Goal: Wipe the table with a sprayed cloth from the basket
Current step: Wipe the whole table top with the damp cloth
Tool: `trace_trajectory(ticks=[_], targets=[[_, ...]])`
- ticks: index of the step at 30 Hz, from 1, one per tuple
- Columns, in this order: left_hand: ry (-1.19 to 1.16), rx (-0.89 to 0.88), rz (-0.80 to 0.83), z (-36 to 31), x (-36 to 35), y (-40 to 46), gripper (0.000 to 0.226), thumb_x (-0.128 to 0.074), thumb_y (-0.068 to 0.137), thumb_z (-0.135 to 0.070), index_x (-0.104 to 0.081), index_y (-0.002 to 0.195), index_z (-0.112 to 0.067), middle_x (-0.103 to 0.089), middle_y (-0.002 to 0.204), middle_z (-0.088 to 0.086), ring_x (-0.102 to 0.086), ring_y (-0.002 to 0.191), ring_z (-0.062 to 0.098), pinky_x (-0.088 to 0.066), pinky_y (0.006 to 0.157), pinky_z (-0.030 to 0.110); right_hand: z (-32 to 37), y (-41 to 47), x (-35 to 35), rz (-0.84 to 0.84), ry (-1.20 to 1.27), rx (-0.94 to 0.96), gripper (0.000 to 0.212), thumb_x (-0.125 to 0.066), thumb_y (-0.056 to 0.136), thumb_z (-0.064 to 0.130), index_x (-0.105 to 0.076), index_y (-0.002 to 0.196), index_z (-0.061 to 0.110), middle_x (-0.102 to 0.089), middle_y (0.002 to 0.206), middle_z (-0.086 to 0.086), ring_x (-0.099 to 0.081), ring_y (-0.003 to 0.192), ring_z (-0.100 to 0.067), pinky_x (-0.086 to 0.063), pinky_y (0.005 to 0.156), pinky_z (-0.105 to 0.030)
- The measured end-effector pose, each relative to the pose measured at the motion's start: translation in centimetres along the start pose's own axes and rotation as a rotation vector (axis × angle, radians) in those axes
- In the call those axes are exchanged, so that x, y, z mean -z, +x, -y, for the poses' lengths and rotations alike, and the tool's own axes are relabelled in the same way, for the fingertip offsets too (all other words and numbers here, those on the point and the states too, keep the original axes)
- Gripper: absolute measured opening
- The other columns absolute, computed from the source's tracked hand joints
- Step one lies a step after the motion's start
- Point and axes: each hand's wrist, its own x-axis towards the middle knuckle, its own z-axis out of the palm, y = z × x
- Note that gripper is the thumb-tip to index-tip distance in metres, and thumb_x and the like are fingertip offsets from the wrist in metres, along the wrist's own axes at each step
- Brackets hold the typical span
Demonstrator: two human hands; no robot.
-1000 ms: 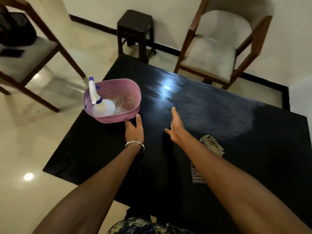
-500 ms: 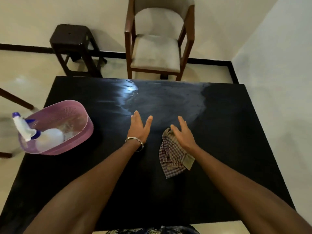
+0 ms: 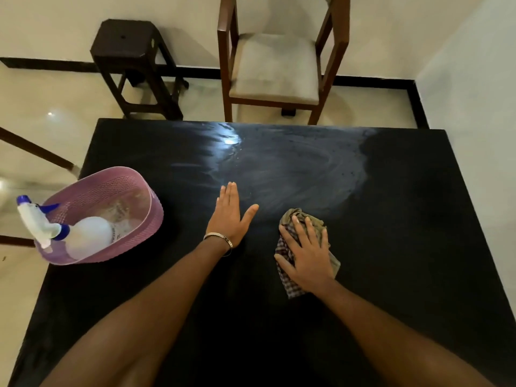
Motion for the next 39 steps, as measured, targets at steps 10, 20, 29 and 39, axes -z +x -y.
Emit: trace_trajectory(ticks=[10, 20, 29, 39], targets=[[0.024, 0.011, -0.087, 2.9, 3.6, 8.0, 0.087, -0.025, 0.093, -0.063, 0.003, 0.154, -0.007, 0.004, 0.163, 0.006, 0.010, 0.149, 0.020, 0.000, 0.122, 0.036, 1.4, 13.7, 1.9, -0.105, 0.019, 0.014, 0.068, -0.031, 0.094, 0.069, -0.024, 0.155, 0.041, -0.017, 0.166, 0.000, -0.010, 0.153, -0.028, -0.004, 0.118, -0.064], [0.036, 0.015, -0.146, 4.3, 5.1, 15.2, 0.086, -0.030, 0.095, -0.060, 0.001, 0.153, -0.004, 0.000, 0.162, 0.010, 0.006, 0.149, 0.024, -0.003, 0.122, 0.039, 2.5, 27.6, 4.0, -0.164, 0.037, 0.019, 0.067, -0.031, 0.093, 0.068, -0.029, 0.153, 0.039, -0.020, 0.165, -0.003, -0.011, 0.152, -0.031, -0.004, 0.117, -0.067], [0.006, 0.044, -0.195, 5.8, 6.6, 16.0, 0.083, -0.029, 0.097, -0.056, 0.002, 0.153, -0.004, 0.002, 0.162, 0.010, 0.007, 0.149, 0.023, -0.001, 0.122, 0.038, 8.3, 34.2, 5.1, -0.096, 0.008, 0.063, 0.070, -0.027, 0.094, 0.069, -0.020, 0.157, 0.038, -0.011, 0.167, -0.003, -0.002, 0.153, -0.032, -0.001, 0.116, -0.068], [0.086, 0.069, -0.193, 5.4, 7.4, 15.0, 0.084, -0.028, 0.096, -0.060, 0.000, 0.153, -0.005, 0.001, 0.162, 0.011, 0.007, 0.149, 0.023, -0.001, 0.122, 0.039, 11.5, 33.3, 4.9, -0.007, 0.056, 0.322, 0.075, -0.042, 0.094, 0.065, -0.014, 0.158, 0.038, -0.004, 0.168, 0.000, 0.002, 0.154, -0.029, 0.001, 0.119, -0.062]])
